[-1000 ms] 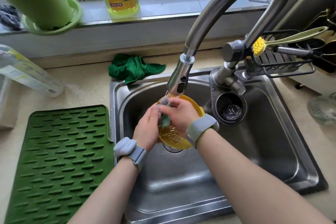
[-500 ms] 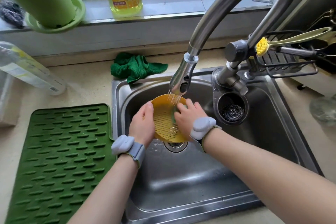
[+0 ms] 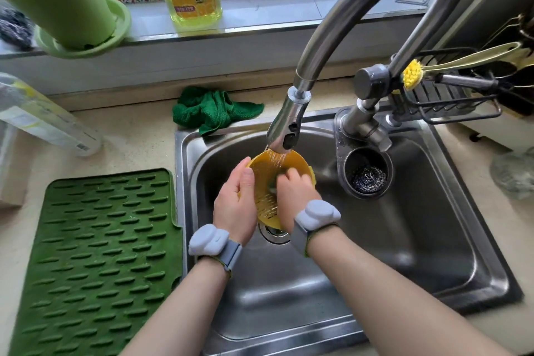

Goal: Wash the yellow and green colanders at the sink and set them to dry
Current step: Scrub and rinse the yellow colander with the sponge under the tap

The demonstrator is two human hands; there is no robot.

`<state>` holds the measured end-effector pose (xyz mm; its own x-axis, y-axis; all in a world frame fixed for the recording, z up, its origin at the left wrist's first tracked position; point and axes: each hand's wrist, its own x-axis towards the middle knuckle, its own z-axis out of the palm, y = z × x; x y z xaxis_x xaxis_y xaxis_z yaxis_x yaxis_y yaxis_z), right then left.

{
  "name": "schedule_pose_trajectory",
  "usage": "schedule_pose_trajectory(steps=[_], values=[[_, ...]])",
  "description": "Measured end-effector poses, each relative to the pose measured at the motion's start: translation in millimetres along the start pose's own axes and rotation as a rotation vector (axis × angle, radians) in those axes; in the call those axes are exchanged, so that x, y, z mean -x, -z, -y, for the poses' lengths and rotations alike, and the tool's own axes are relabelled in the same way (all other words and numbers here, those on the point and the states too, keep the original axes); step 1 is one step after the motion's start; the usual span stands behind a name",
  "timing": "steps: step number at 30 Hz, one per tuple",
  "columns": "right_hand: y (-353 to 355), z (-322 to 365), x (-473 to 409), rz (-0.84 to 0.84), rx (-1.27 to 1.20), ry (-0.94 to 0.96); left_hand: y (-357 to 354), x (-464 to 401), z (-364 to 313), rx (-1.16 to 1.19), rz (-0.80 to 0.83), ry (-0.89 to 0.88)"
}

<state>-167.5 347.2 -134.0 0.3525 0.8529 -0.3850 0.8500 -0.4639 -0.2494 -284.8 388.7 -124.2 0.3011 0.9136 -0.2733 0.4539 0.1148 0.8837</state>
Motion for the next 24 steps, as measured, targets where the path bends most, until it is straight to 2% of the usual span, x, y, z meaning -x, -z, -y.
schedule_pose_trajectory(steps=[1,2,4,6,8,9,11,13,15,17,18,19,21,22,24], values=[[-4.0,3.8,1.7,0.135,0.004,0.010,1.1,-0.7,0.9,-0.016,-0.005,0.009],[-6.8,6.3,3.5,0.186,-0.054,0.050,1.8,-1.4,2.2,-0.030,-0.005,0.020],[-9.2,8.3,1.8,0.066,-0.219,0.136,4.7,-4.0,6.1,-0.035,0.000,0.046],[-10.8,1.3,-4.6,-0.110,-0.211,0.055,8.1,-7.9,7.9,-0.011,0.004,0.067],[-10.9,1.5,-5.5,-0.034,-0.134,0.029,9.3,-9.3,7.1,-0.011,0.010,0.086],[-11.1,5.6,-4.2,0.013,-0.146,0.109,8.7,-8.6,6.8,-0.017,0.011,0.091],[-8.2,16.1,-1.4,-0.027,-0.139,0.349,7.8,-5.2,2.2,-0.002,0.018,0.099],[-6.2,11.3,-10.1,-0.283,0.092,0.434,8.7,-5.4,-0.4,0.024,0.036,0.097],[-0.4,-5.5,-18.8,-0.452,0.309,0.304,11.3,-10.8,-1.4,0.032,0.017,0.074],[6.9,-10.0,-13.0,-0.388,0.399,0.204,12.7,-16.3,-1.4,0.007,-0.026,0.068],[9.7,-7.4,-7.0,-0.254,0.390,0.180,11.1,-17.3,-2.0,-0.007,-0.057,0.079],[8.8,-2.4,-1.9,-0.071,0.320,0.154,8.9,-16.9,-2.3,-0.009,-0.089,0.096],[7.3,12.5,9.0,0.258,-0.077,0.082,1.5,-12.6,-2.8,-0.011,-0.096,0.119],[3.1,17.5,10.8,0.289,-0.372,0.063,-2.2,-8.3,-1.3,-0.021,-0.071,0.119],[-0.6,24.0,5.3,0.180,-0.894,-0.055,-8.8,-2.6,4.9,-0.024,0.002,0.110]])
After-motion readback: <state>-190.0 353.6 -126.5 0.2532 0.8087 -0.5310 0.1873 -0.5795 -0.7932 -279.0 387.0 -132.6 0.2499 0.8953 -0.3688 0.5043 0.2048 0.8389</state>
